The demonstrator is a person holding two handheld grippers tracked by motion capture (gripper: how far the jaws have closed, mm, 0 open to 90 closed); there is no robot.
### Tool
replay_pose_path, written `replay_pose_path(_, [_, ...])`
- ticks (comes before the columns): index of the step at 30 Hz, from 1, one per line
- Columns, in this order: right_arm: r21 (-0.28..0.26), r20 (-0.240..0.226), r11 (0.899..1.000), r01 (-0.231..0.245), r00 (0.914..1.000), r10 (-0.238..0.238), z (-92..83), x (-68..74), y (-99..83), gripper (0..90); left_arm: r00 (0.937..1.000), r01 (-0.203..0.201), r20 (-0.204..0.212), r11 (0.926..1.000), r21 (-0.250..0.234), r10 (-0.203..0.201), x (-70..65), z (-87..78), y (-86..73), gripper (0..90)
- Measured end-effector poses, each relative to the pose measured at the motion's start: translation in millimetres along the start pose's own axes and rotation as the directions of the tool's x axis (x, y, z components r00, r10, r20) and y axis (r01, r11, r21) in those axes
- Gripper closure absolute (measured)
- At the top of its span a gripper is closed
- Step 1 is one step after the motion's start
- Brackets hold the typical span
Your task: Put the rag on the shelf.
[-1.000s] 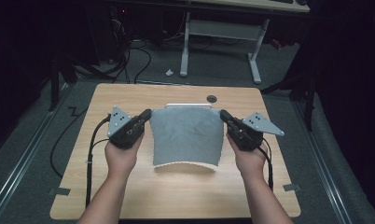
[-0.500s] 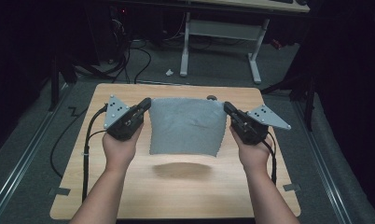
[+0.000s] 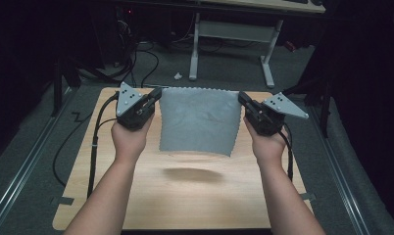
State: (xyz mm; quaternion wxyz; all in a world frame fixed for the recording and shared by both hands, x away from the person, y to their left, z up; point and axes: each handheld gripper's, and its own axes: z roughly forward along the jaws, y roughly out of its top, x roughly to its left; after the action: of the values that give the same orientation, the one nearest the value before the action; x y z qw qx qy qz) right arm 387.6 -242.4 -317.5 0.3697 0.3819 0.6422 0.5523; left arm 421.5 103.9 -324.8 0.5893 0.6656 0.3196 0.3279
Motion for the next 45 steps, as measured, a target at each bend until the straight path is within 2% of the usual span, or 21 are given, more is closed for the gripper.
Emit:
replay_pose_path(5, [-0.01,0.016,1.0,-0.003,0.9999,0.004,10.9,-9.5,4.9,90.0,0.9999,0.005,-0.011,0.9999,-0.012,-0.005,2.7,10.8,2.4,89.0])
replay_pose_path(7, [-0.01,0.023,1.0,-0.018,0.9996,0.019,16.5,-14.5,7.4,90.0,0.9999,0.008,-0.015,0.9998,-0.016,-0.009,6.6,16.1,5.7,89.0])
replay_pose_path(9, [-0.003,0.031,1.0,-0.016,0.9994,0.016,25.9,-20.7,9.6,90.0,0.9995,-0.02,-0.025,0.9997,-0.015,0.019,9.3,24.6,9.9,89.0])
replay_pose_path(10, [0.0,0.034,1.0,-0.01,0.9994,0.01,29.2,-22.4,9.8,90.0,0.9991,-0.03,-0.03,0.9995,-0.012,0.03,10.2,27.4,10.4,89.0])
replay_pose_path(12, [0.0,0.034,1.0,-0.026,0.9991,0.026,34.6,-25.2,10.1,90.0,0.9979,-0.046,-0.046,0.9989,0.0,0.046,13.6,33.7,10.3,88.9])
replay_pose_path(15, [0.019,0.035,1.0,-0.019,0.9992,0.018,47.2,-27.3,10.0,90.0,0.9974,-0.035,-0.063,0.9993,0.012,0.036,21.2,42.3,8.0,89.0])
replay_pose_path(18, [0.03,0.035,1.0,-0.01,0.9993,0.008,58.7,-28.1,8.5,90.0,0.9953,-0.045,-0.084,0.9984,0.033,0.048,26.2,50.6,4.1,89.0])
replay_pose_path(21, [0.067,0.048,0.998,-0.001,0.9989,-0.002,72.6,-30.1,6.7,90.0,0.9956,-0.031,-0.086,0.9973,0.067,0.037,32.5,60.2,-2.2,89.0])
replay_pose_path(24, [0.097,0.057,0.995,0.018,0.9981,-0.023,83.7,-33.0,3.3,90.0,0.9953,-0.032,-0.088,0.994,0.105,0.041,36.2,70.2,-11.0,89.0])
replay_pose_path(26, [0.112,0.056,0.994,0.007,0.9983,-0.014,89.7,-36.0,-1.3,90.0,0.9957,-0.03,-0.083,0.9895,0.142,0.042,38.1,77.4,-18.6,88.9])
replay_pose_path(30, [0.174,0.053,0.985,0.005,0.9985,-0.014,103.6,-40.0,-18.3,90.0,0.9974,0.027,-0.072,0.9792,0.201,-0.013,43.0,86.3,-42.5,88.9])
replay_pose_path(32, [0.199,0.034,0.98,0.001,0.9994,-0.008,107.1,-40.3,-27.6,90.0,0.9978,0.034,-0.063,0.972,0.233,-0.02,42.6,88.0,-55.3,89.0])
replay_pose_path(33, [0.22,0.031,0.975,0.011,0.9994,-0.018,109.1,-40.4,-34.8,90.0,0.9981,0.028,-0.06,0.9712,0.236,-0.014,42.1,87.8,-59.9,89.0])
replay_pose_path(39, [0.273,0.018,0.962,-0.01,0.9998,0.005,110.7,-40.8,-67.1,90.0,0.9986,0.05,-0.03,0.9574,0.284,-0.043,36.9,85.5,-91.3,89.0])
replay_pose_path(45, [0.297,0.015,0.954,-0.039,0.9992,0.036,108.4,-39.8,-92.4,90.0,0.9988,0.047,-0.001,0.9468,0.318,-0.049,29.3,82.5,-107.9,89.0])
